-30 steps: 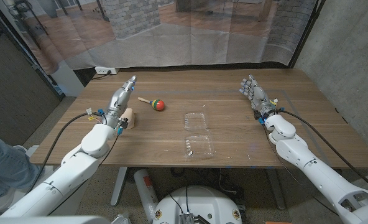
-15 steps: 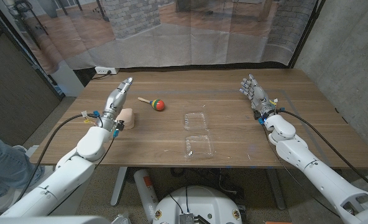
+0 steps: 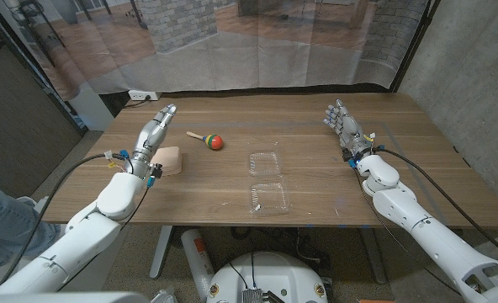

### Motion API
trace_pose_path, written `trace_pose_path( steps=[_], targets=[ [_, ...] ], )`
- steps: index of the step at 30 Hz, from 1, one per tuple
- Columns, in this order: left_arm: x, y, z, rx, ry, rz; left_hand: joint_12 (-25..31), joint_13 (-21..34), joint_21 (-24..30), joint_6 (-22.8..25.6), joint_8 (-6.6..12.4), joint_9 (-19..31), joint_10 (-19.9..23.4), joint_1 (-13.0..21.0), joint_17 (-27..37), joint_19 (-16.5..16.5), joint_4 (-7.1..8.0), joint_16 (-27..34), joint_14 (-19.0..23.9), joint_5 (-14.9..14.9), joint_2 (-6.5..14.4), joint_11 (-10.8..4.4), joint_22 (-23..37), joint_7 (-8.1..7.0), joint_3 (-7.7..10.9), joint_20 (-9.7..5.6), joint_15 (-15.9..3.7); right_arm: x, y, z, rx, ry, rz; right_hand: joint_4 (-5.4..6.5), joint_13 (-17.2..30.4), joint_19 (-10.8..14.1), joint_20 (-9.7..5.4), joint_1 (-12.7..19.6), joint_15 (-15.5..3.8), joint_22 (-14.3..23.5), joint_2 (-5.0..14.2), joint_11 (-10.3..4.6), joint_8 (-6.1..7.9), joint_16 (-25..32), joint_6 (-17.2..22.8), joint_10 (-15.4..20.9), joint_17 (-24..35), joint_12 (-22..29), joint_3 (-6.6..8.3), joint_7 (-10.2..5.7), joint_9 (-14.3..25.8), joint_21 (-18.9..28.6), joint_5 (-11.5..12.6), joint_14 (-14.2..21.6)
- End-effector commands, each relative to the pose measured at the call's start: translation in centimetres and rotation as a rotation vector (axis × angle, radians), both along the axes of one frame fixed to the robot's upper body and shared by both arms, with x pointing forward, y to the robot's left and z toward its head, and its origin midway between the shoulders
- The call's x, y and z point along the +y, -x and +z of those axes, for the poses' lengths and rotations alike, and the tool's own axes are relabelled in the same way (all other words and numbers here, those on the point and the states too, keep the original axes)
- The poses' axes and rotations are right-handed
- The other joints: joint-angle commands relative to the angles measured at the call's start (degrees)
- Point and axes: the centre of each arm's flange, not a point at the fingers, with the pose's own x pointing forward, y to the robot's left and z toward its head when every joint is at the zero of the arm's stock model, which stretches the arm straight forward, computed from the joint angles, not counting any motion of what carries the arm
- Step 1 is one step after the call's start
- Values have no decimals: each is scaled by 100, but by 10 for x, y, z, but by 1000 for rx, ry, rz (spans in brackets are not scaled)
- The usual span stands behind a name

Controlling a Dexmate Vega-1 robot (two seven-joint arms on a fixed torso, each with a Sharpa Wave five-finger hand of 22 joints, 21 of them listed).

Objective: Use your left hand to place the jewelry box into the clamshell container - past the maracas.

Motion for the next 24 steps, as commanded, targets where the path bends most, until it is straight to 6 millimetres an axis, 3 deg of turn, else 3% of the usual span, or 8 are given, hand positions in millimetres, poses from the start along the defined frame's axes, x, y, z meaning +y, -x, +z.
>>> trace_pose_path(
  steps=[1, 24],
  targets=[
    [4, 12, 1, -14, -54, 74, 24, 21, -11, 47, 62, 18, 55, 90, 17, 17, -37, 37, 30, 45, 21, -2, 18, 29, -1, 8, 7, 0, 1, 1, 1, 4, 2, -24, 20, 58, -7, 28, -7, 33, 32, 4, 16, -3, 36, 60, 10, 1, 7, -29, 28, -27, 7, 45],
    [10, 25, -3, -47, -144, 241, 44, 22, -14, 192, 93, 20, 171, 152, 16, 82, -65, 58, 151, 76, 53, -30, 18, -6, -11, 0, -30, -1, 1, -1, 1, 4, 0, -35, 20, 96, -13, 26, -10, 34, 42, 16, 19, -3, 51, 74, 9, 0, -1, -36, 28, -71, 7, 66]
  ],
)
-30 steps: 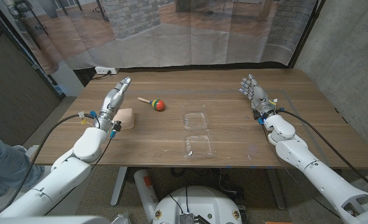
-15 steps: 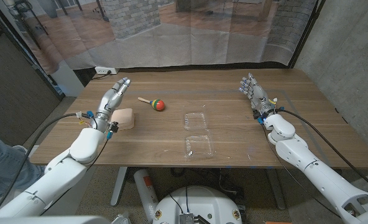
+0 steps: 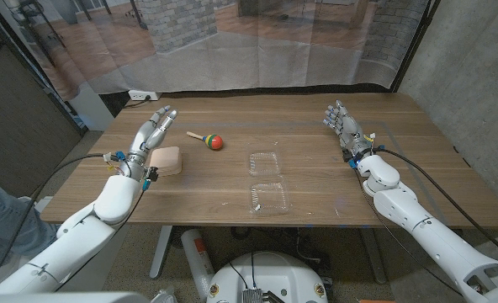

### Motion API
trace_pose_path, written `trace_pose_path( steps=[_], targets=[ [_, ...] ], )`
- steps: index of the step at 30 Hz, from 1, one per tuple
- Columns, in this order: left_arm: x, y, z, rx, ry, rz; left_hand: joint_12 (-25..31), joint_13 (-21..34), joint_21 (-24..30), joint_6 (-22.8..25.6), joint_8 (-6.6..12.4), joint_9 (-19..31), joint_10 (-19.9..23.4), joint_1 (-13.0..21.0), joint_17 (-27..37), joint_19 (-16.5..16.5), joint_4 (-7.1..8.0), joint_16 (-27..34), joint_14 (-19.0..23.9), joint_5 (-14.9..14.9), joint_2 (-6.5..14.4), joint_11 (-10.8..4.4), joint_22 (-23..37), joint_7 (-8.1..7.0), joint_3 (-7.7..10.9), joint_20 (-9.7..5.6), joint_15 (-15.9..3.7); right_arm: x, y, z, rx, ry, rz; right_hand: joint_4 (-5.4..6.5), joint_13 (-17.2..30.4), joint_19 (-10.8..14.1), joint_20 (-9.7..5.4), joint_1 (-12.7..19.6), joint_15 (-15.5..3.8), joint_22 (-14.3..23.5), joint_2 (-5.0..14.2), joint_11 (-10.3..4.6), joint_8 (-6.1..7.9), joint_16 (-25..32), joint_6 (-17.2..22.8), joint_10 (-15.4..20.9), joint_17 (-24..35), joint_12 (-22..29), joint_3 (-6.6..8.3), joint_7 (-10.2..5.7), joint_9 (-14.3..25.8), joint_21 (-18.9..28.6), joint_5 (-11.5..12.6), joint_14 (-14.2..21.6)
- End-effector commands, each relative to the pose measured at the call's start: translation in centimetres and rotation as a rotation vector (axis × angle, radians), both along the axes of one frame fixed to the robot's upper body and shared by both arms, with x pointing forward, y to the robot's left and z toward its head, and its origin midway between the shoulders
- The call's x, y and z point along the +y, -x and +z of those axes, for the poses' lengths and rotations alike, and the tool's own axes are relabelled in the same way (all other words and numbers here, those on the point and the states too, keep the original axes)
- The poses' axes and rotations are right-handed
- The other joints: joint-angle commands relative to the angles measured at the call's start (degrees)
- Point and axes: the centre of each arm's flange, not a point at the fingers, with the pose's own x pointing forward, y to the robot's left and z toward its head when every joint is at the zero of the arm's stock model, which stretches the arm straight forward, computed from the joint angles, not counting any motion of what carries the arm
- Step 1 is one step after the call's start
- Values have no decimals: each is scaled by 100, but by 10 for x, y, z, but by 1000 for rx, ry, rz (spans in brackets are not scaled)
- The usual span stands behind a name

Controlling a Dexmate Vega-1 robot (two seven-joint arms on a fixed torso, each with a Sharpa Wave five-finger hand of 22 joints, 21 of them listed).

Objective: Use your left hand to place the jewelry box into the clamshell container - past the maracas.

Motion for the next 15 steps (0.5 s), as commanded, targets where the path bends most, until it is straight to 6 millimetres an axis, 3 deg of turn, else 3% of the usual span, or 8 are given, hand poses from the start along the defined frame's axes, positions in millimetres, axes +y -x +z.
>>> trace_pose_path(
  steps=[1, 15],
  targets=[
    [6, 9, -3, -18, -43, 90, 22, 22, -15, 60, 52, 20, 38, 57, 16, 38, -43, 59, 31, 33, 1, 15, 18, -4, 12, 0, -14, 0, 0, 1, -5, -1, 0, -20, 20, 36, -36, 26, 15, 34, 43, -6, 18, -1, 26, 54, 9, 0, 14, -17, 28, -7, 7, 49],
    [21, 13, -13, -6, -56, 161, 28, 23, -17, 125, 59, 21, 102, 104, 16, 78, -63, 63, 97, 55, 27, -28, 18, -30, 10, 4, -43, 5, -1, 6, -3, 15, 0, -27, 21, 51, -32, 22, 15, 36, 45, -19, 19, -7, 32, 59, 9, -2, 6, -17, 28, -39, 7, 47]
  ],
)
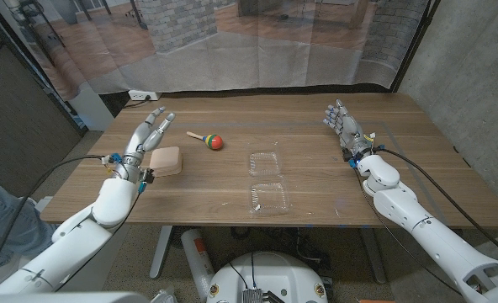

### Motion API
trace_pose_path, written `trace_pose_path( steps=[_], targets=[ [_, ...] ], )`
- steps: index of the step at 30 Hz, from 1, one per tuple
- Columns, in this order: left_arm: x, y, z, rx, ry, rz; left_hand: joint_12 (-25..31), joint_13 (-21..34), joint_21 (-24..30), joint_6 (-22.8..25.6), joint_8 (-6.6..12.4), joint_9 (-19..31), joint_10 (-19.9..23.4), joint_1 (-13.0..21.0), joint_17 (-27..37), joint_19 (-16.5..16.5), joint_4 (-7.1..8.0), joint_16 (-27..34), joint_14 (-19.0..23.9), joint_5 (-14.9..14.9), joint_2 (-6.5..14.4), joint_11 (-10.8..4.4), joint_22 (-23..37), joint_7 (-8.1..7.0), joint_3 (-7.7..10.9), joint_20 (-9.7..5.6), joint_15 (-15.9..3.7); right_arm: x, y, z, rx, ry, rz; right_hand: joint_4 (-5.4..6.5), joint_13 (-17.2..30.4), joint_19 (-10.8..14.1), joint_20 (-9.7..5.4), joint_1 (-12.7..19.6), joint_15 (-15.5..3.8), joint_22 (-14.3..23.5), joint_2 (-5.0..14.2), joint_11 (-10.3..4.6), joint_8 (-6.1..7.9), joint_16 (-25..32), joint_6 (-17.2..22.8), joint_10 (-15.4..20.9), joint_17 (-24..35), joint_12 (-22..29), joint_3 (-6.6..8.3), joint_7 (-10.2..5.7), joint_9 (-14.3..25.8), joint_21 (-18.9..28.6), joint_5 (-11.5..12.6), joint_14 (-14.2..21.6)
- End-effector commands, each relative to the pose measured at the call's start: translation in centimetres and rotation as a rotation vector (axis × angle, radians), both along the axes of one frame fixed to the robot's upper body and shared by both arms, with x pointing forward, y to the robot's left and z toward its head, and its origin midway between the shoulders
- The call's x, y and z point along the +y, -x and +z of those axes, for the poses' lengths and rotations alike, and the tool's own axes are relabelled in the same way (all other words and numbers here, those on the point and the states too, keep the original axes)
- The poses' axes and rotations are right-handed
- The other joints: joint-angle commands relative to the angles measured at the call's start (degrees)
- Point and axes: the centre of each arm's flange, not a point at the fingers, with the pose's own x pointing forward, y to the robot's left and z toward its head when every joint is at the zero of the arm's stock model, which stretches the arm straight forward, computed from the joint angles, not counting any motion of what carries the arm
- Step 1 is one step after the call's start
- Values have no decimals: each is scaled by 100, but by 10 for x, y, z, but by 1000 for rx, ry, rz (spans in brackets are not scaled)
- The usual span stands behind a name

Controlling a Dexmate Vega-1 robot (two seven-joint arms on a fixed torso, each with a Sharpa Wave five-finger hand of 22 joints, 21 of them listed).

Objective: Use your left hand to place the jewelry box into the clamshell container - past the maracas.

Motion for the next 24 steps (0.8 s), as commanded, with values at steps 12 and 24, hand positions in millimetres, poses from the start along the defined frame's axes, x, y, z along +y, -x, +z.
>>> trace_pose_path(
  steps=[12, 24],
  targets=[
    [24, 5, -14, 32, -36, 124, 29, 24, -16, 58, 56, 22, 92, 99, 16, 44, -55, 19, 65, 68, 7, 7, 18, -16, 23, 14, 20, 12, -8, 5, 18, 27, 9, -33, 21, 65, -35, 22, 26, 7, 49, -14, 17, -4, 22, 66, 8, -2, 2, -11, 28, -61, 7, 63],
    [24, -7, -5, 43, -91, 173, 29, 25, -15, 99, 60, 24, 127, 140, 16, 78, -73, 13, 89, 85, 24, 11, 18, -16, 25, 12, 21, 16, -14, 6, 22, 22, 14, -40, 21, 77, -34, 22, 28, 8, 53, -14, 18, -4, 26, 80, 8, 1, -3, -18, 28, -87, 7, 73]
  ],
)
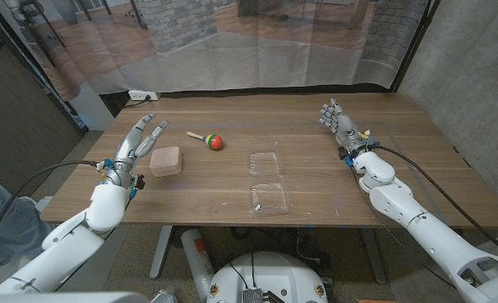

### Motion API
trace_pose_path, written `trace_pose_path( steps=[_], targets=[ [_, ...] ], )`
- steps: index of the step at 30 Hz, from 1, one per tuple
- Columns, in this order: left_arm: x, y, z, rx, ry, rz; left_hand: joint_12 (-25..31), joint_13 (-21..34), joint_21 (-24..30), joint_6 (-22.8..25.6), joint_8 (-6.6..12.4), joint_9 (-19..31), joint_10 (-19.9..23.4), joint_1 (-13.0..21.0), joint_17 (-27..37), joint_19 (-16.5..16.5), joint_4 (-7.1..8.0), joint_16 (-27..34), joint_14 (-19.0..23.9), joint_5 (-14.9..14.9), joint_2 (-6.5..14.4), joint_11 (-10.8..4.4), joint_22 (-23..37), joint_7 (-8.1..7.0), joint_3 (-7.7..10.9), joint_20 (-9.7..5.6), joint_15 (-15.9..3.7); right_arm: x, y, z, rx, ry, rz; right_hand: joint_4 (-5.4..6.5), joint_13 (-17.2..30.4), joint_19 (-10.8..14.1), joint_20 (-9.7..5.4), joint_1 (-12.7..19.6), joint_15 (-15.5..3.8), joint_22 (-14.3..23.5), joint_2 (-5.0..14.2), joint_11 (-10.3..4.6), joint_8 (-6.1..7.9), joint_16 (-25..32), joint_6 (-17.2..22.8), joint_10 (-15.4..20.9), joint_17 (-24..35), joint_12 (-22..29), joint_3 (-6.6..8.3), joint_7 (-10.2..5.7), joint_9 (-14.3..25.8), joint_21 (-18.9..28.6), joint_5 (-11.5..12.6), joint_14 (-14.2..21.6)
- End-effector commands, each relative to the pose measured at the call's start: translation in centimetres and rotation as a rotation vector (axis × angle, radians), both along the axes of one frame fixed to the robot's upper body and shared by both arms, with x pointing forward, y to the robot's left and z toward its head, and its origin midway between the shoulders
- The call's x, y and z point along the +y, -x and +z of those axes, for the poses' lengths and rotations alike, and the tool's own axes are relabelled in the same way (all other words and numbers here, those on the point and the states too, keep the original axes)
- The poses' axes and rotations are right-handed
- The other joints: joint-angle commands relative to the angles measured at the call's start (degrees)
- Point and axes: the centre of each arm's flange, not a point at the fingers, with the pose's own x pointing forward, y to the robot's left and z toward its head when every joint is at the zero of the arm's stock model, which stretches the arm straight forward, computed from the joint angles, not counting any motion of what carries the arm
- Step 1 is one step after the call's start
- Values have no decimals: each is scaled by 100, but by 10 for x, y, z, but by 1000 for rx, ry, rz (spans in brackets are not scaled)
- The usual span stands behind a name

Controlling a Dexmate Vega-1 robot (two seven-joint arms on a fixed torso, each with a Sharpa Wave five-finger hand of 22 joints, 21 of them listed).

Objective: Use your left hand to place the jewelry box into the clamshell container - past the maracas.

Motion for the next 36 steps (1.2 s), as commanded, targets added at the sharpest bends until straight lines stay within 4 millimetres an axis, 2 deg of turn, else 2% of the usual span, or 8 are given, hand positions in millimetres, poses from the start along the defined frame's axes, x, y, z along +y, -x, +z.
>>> trace_pose_path(
  steps=[1, 20, 31, 36],
  targets=[
    [1, -9, 7, 15, -55, 55, 27, 25, 6, 57, 30, 24, 39, 76, 16, 14, -55, 13, 28, 42, 4, -23, 18, 25, 3, -5, 7, 4, -7, 2, 4, 1, 4, -40, 21, 80, -35, 22, -6, 9, 54, 15, 19, -6, 29, 47, 21, 0, -3, -18, 29, -22, 7, 38],
    [-8, -12, 13, 96, -172, 133, -5, 28, -17, 65, 14, 27, 15, 236, 13, 26, -137, -14, 27, 79, 43, -57, 11, -25, 36, 47, 21, 3, -13, 6, 3, 1, 13, -50, 21, 94, -32, 18, -6, 10, 60, 14, 18, -11, 32, 59, 20, -1, -13, -22, 29, -70, 6, 41],
    [-12, -6, 14, 109, -223, 163, -37, 31, -30, -69, -42, 30, -32, 480, 12, 65, -278, -30, 24, 110, 57, -40, 4, -53, 87, 165, 74, 6, -17, 5, 4, -2, 19, -56, 21, 99, -29, 16, 0, 11, 64, 13, 17, -12, 31, 60, 20, -3, -19, -23, 30, -100, 5, 46],
    [-11, -4, 12, 126, -247, 180, -44, 36, -35, -158, -69, 34, -45, 671, 13, 97, -390, -35, 28, 131, 67, -5, 2, -72, 132, 236, 110, 7, -16, 5, 3, -4, 17, -58, 21, 103, -23, 15, -6, 12, 66, 25, 19, -13, 38, 64, 20, -3, -21, -22, 30, -113, 5, 47]
  ],
)
